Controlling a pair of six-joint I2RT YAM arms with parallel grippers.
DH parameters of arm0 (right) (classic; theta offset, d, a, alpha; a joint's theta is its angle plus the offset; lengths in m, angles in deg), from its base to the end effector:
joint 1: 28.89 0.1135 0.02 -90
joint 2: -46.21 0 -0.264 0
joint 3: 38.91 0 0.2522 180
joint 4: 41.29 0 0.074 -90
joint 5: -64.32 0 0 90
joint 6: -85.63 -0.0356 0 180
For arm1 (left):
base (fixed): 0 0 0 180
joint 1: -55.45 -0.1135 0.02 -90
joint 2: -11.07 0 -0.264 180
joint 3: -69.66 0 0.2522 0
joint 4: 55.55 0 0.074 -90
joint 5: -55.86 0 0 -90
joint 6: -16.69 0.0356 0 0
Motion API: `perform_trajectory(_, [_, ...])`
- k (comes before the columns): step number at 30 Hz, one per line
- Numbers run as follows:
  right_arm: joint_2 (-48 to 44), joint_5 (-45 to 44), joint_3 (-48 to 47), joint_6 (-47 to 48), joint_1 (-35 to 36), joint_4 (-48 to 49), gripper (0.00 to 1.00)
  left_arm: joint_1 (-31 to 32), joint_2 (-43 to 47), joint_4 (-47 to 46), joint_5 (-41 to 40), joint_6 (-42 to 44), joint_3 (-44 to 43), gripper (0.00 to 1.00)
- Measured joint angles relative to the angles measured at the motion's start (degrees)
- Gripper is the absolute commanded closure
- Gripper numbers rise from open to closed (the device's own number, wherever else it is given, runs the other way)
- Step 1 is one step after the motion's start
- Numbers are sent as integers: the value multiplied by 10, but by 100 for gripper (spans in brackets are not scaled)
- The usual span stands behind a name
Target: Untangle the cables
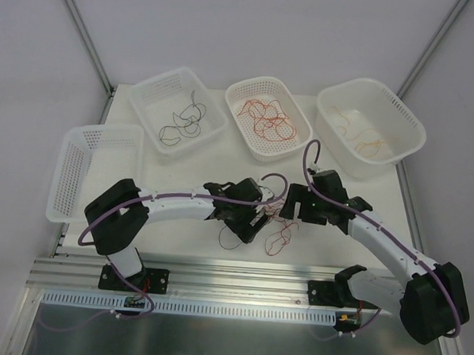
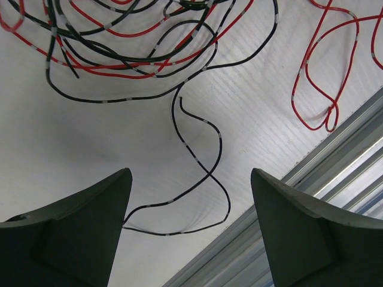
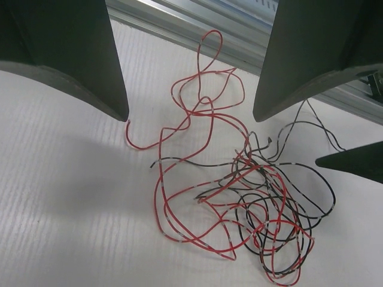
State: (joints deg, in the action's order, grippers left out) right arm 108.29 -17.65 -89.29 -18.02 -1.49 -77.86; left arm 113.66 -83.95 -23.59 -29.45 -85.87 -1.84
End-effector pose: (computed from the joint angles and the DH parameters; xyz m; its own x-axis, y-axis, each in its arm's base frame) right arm 0.1895 0.1038 0.2141 -0.7709 -0.1364 -0.6222 -0.3667 0.8937 0.2584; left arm 0.1747 -0.2875 0.1856 -0.6132 0.5780 -0.5385 0.7563 0.6263 -0.1890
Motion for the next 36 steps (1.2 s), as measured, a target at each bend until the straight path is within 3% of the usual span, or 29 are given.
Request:
perform_trajectory(2, [10,4,0,-7,0,9,10,3,-10,0,0,-10,0,31])
perform_trajectory(3, [17,5,0,-10,0,14,11,4,-15,0,0,-15,0,42])
perform_trajectory(6, [38,11,0,-19,2,26,10,4,-24,0,0,-27,0,58])
perform_trajectory(7, [45,13,0,-22,3,32,11,4,-25,0,0,-32,1,71])
perform_trajectory(9, [61,14,0,-28,10,42,11,3,-25,0,0,-38,2,83])
perform_trajectory(10, [68,14,0,-29,16,46,10,3,-25,0,-1,-40,2,95])
perform_trajectory(11, [75,14,0,-31,21,49,11,3,-25,0,-1,-43,2,99])
perform_trajectory(16, [106,13,0,-36,44,58,16,3,-21,-2,-5,-47,13,100])
perform_trajectory(19, [115,10,0,-36,45,59,35,3,-2,-1,-9,-50,26,100])
perform_trajectory(20, [117,8,0,-37,45,59,49,3,11,-1,-12,-51,32,100])
perform_trajectory(26, [118,-5,0,-30,38,55,95,-22,106,10,-24,-74,56,100])
perform_trajectory(36, [41,-42,-2,10,-33,-18,98,-226,277,106,-71,-107,66,100])
